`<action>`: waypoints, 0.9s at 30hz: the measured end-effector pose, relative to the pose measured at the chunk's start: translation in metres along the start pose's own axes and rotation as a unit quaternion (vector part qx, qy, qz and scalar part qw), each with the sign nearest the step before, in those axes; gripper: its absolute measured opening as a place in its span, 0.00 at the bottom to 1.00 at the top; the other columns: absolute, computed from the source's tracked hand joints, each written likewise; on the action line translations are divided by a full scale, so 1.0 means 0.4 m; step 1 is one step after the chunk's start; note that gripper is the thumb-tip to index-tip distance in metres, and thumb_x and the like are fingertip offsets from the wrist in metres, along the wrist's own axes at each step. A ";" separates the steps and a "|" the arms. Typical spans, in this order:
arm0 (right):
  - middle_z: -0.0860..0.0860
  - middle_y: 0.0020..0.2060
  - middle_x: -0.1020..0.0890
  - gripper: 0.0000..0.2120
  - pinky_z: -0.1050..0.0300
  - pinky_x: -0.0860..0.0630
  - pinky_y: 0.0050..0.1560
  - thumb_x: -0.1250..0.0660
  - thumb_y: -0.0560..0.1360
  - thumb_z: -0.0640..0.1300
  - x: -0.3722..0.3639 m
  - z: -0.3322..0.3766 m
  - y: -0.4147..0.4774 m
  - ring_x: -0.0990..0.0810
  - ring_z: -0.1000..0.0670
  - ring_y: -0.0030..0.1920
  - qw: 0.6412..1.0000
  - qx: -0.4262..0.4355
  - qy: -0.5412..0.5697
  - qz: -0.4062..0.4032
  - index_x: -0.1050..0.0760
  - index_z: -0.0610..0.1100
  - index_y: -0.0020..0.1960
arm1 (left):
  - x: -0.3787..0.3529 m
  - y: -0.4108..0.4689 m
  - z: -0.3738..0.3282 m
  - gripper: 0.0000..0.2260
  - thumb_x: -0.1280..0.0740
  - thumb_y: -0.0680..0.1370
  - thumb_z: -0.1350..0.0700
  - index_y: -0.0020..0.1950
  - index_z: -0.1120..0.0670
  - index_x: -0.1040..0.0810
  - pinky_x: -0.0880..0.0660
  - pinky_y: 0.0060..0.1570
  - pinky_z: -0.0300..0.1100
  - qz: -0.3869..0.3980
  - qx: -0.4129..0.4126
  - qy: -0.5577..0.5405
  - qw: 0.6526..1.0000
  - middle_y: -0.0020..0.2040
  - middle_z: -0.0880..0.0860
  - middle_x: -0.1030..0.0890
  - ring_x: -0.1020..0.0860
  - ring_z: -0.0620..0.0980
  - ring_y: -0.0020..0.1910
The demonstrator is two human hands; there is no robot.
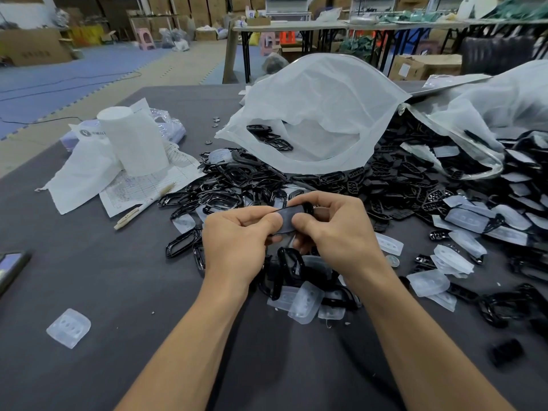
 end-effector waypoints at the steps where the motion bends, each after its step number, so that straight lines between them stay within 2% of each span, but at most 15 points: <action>1: 0.44 0.29 0.16 0.12 0.54 0.20 0.32 0.31 0.77 0.30 0.000 0.000 0.000 0.18 0.46 0.28 1.000 -0.005 0.016 0.002 0.15 0.46 0.48 | 0.000 -0.001 -0.001 0.16 0.24 0.74 0.66 0.36 0.44 0.11 0.19 0.36 0.36 -0.001 -0.007 0.001 1.000 0.35 0.52 0.13 0.14 0.48 0.34; 4: 0.41 0.30 0.17 0.14 0.53 0.21 0.32 0.35 0.78 0.28 0.002 -0.006 0.001 0.18 0.44 0.29 0.998 -0.026 0.048 0.015 0.15 0.44 0.50 | 0.001 -0.002 -0.001 0.17 0.24 0.74 0.65 0.37 0.41 0.12 0.18 0.37 0.37 -0.007 -0.027 0.019 0.999 0.36 0.50 0.13 0.14 0.48 0.34; 6: 0.40 0.31 0.16 0.16 0.52 0.20 0.33 0.36 0.77 0.29 0.005 -0.009 0.004 0.18 0.43 0.30 0.999 -0.030 0.044 0.010 0.14 0.45 0.47 | 0.003 -0.004 -0.001 0.16 0.23 0.73 0.62 0.38 0.39 0.12 0.17 0.39 0.42 -0.019 -0.036 0.041 0.998 0.36 0.48 0.13 0.13 0.48 0.35; 9: 0.45 0.30 0.16 0.05 0.50 0.20 0.33 0.29 0.74 0.42 0.001 -0.008 0.001 0.18 0.46 0.28 0.999 0.005 -0.028 -0.027 0.15 0.48 0.42 | 0.001 -0.011 -0.004 0.15 0.22 0.72 0.59 0.39 0.36 0.13 0.16 0.46 0.47 -0.021 -0.056 0.067 0.996 0.36 0.45 0.13 0.13 0.47 0.38; 11: 0.49 0.29 0.16 0.04 0.49 0.19 0.35 0.26 0.72 0.49 -0.004 -0.007 -0.003 0.18 0.47 0.30 0.994 0.031 -0.091 -0.048 0.17 0.50 0.40 | -0.002 -0.018 -0.011 0.18 0.22 0.72 0.59 0.39 0.33 0.14 0.17 0.46 0.44 -0.016 -0.073 0.081 0.994 0.36 0.42 0.13 0.13 0.43 0.39; 16: 0.45 0.29 0.18 0.09 0.43 0.18 0.35 0.29 0.78 0.41 -0.007 -0.002 -0.001 0.21 0.47 0.28 0.996 0.035 -0.069 -0.035 0.17 0.47 0.40 | 0.004 -0.020 -0.016 0.17 0.21 0.71 0.60 0.38 0.35 0.13 0.18 0.47 0.43 -0.042 -0.080 0.081 0.993 0.36 0.41 0.13 0.14 0.42 0.38; 19: 0.42 0.29 0.18 0.12 0.47 0.20 0.31 0.34 0.81 0.37 0.000 0.001 -0.002 0.19 0.45 0.26 0.998 0.032 -0.048 -0.024 0.18 0.44 0.41 | 0.004 -0.017 -0.015 0.15 0.22 0.71 0.60 0.38 0.37 0.13 0.18 0.45 0.44 -0.043 -0.075 0.072 0.994 0.35 0.43 0.13 0.14 0.44 0.36; 23: 0.37 0.32 0.17 0.14 0.52 0.22 0.29 0.39 0.83 0.34 0.000 -0.003 -0.003 0.18 0.41 0.27 1.000 0.009 0.012 0.000 0.17 0.41 0.46 | 0.002 -0.014 -0.013 0.18 0.23 0.72 0.61 0.37 0.34 0.14 0.18 0.39 0.41 -0.039 -0.079 0.068 0.994 0.34 0.44 0.14 0.15 0.44 0.33; 27: 0.37 0.33 0.16 0.12 0.51 0.19 0.32 0.38 0.82 0.33 0.001 -0.001 0.000 0.17 0.41 0.29 0.998 0.000 0.060 0.030 0.16 0.41 0.48 | 0.003 -0.007 -0.001 0.15 0.23 0.73 0.60 0.39 0.37 0.12 0.16 0.42 0.46 -0.029 -0.073 0.059 0.995 0.35 0.47 0.13 0.14 0.50 0.33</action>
Point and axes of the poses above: each hand's wrist, its own y-axis towards the middle knuckle, its own x-axis out of the back of the hand, z = x × y, the point moved 5 cm from there along y, towards the middle knuckle
